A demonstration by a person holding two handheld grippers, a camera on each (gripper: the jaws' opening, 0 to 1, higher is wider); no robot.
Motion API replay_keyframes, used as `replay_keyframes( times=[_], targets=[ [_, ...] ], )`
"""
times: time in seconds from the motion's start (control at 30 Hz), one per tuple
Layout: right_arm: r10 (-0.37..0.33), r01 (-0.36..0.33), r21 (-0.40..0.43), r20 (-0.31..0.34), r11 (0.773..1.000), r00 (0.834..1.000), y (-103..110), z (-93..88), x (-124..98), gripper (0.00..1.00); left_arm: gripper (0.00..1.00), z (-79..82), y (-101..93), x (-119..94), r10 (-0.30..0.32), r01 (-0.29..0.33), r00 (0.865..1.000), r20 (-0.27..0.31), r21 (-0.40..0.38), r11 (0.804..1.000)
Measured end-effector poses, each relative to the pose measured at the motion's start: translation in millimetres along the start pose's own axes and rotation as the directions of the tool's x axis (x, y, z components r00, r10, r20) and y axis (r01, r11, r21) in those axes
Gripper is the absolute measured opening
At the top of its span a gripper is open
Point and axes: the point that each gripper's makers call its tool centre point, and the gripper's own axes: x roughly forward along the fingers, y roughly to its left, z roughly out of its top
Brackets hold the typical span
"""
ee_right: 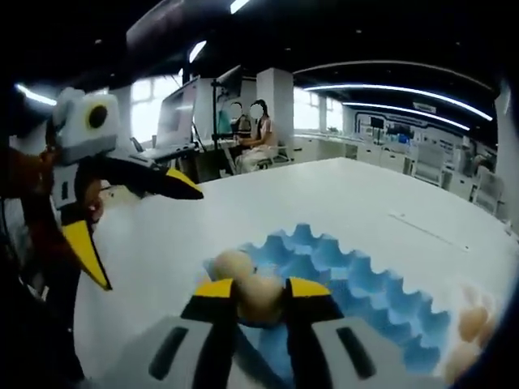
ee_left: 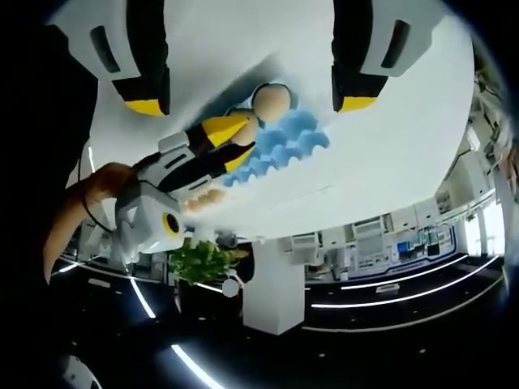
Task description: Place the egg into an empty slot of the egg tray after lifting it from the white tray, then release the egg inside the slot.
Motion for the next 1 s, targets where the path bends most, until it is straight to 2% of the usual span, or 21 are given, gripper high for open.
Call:
replay_keyframes(
  times=[0.03, 0.33, 0.77, 0.9, 1.0],
  targets=[
    [-0.004, 0.004, -0.001, 0.014, 1.000, 1.000, -0.6, 1.6, -0.5, 0.23, 0.81, -0.4, -0.1, -0.1, 0.000, 0.000, 1.000, -0.002, -0.001, 1.000],
    [0.002, -0.001, -0.035, 0.015, 0.999, 1.000, 1.7, -2.4, -5.3, 0.24, 0.81, 0.5, -1.0, -0.1, 0.001, -0.001, 1.000, -0.001, 0.004, 1.000],
    [-0.027, 0.028, -0.015, 0.019, 1.000, 0.999, -3.2, -10.3, -22.0, 0.23, 0.81, 1.6, -6.5, -1.6, -0.007, 0.007, 1.000, -0.001, 0.016, 1.000],
    [-0.044, 0.044, -0.005, 0.053, 0.999, 0.998, -8.2, -0.3, -36.6, 0.22, 0.81, 4.6, -7.1, -2.1, -0.005, 0.005, 1.000, 0.007, 0.022, 1.000],
    [-0.065, 0.065, 0.003, 0.056, 0.998, 0.996, -14.7, 0.1, -46.9, 0.22, 0.81, 3.7, -7.6, -1.7, -0.007, 0.007, 1.000, 0.005, 0.018, 1.000]
  ],
)
